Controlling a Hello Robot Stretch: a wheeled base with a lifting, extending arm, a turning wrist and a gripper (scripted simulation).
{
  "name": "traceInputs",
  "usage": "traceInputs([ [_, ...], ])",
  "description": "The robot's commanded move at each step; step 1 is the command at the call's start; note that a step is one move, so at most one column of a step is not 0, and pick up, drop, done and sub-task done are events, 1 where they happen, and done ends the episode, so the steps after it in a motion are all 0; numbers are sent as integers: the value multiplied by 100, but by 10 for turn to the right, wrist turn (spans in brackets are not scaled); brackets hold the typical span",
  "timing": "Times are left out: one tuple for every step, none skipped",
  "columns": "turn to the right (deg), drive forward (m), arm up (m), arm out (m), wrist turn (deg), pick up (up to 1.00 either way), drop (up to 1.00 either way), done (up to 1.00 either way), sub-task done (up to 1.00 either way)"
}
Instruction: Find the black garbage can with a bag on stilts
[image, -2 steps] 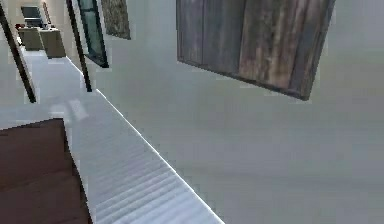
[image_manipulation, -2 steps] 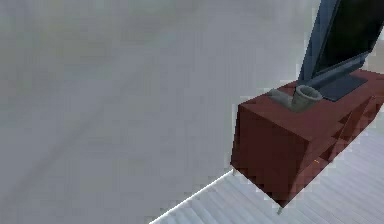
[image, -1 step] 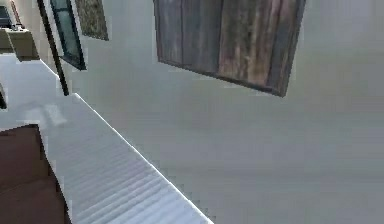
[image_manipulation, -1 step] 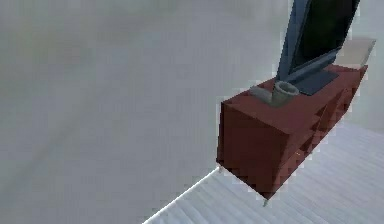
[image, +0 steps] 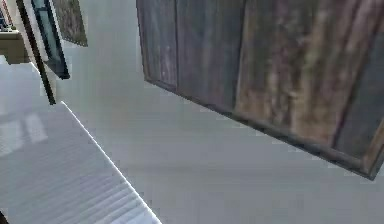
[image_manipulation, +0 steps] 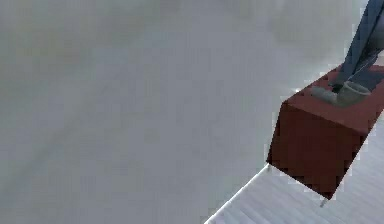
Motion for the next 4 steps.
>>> traceInputs([
  [-390,0,0,0,0,0,0,0,0],
  [0,100,0,0,0,0,0,0,0],
  [0,50,0,0,0,0,0,0,0],
  [-60,0,0,0,0,0,0,0,0],
])
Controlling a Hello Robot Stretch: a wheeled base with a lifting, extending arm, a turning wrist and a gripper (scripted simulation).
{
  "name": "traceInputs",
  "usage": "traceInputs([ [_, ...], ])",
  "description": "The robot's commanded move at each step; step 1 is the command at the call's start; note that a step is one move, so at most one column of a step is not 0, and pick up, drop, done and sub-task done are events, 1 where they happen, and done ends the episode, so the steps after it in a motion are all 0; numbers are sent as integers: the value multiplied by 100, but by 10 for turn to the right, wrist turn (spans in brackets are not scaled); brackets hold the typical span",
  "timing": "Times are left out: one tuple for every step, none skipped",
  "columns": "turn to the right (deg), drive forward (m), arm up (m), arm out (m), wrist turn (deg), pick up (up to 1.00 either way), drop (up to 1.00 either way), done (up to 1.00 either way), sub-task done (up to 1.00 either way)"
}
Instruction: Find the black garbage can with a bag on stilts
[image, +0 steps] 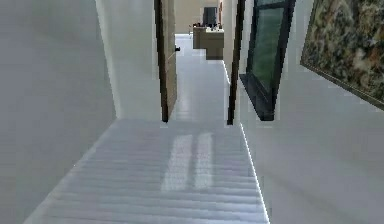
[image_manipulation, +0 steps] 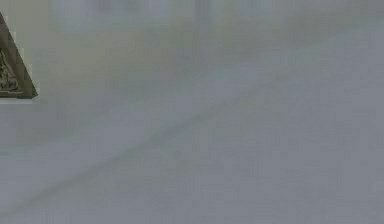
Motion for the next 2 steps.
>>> traceInputs([
  [0,100,0,0,0,0,0,0,0],
  [0,100,0,0,0,0,0,0,0],
])
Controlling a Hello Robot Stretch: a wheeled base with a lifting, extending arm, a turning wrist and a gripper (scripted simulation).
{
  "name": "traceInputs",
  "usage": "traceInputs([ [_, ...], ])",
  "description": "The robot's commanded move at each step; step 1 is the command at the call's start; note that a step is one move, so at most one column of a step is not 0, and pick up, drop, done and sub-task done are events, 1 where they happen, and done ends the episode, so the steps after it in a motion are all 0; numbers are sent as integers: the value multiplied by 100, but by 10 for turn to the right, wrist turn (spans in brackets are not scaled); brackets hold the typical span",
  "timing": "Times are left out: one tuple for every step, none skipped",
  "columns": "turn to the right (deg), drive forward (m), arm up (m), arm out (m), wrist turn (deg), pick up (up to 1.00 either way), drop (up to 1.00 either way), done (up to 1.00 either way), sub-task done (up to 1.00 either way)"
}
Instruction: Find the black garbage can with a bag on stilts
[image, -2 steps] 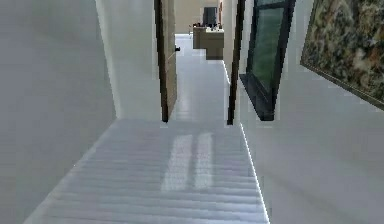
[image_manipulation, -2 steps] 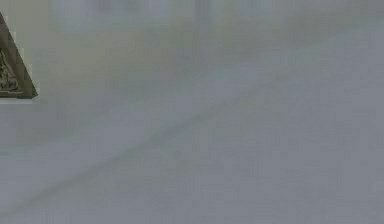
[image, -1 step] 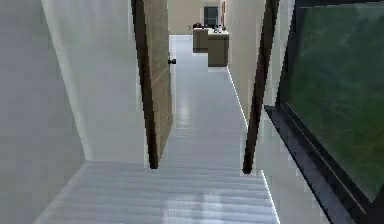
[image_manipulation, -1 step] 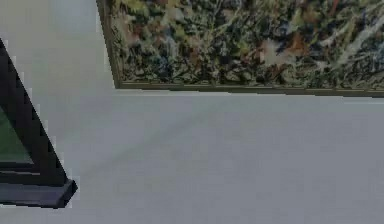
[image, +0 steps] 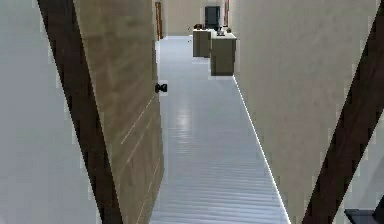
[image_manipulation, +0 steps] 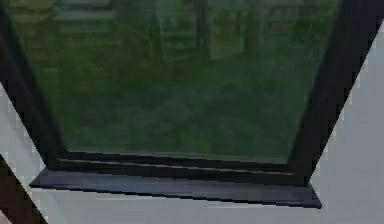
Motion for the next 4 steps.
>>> traceInputs([
  [0,100,0,0,0,0,0,0,0],
  [0,70,0,0,0,0,0,0,0],
  [-60,0,0,0,0,0,0,0,0],
  [0,100,0,0,0,0,0,0,0],
])
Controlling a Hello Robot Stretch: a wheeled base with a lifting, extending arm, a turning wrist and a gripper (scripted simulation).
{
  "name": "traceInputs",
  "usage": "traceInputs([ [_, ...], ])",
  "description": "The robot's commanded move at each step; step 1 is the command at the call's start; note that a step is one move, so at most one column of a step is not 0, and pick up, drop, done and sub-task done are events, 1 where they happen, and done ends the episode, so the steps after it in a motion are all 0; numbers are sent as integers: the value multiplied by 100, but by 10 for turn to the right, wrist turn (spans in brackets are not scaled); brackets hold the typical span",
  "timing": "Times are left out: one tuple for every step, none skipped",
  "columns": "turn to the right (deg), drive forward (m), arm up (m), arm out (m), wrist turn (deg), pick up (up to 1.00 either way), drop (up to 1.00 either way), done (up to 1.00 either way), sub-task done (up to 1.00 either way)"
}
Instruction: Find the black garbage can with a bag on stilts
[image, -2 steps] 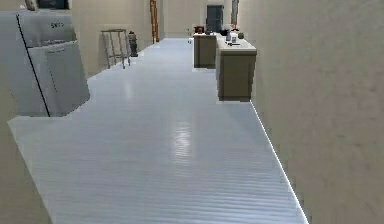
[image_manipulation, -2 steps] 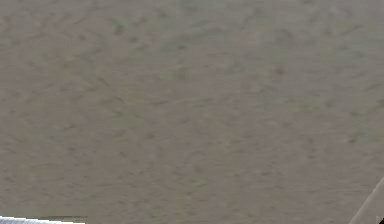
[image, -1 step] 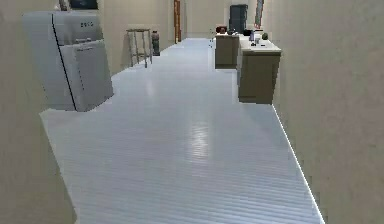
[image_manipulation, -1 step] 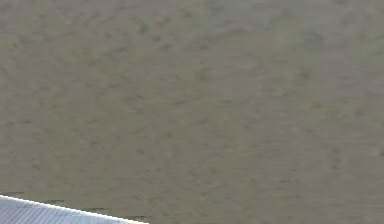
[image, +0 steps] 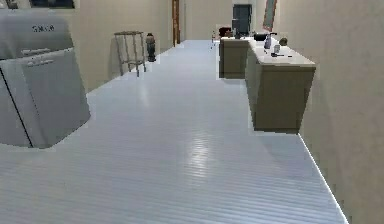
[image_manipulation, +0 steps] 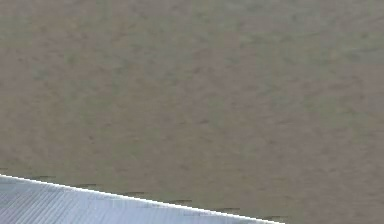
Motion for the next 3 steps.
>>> traceInputs([
  [0,100,0,0,0,0,0,0,0],
  [0,100,0,0,0,0,0,0,0],
  [0,100,0,0,0,0,0,0,0],
])
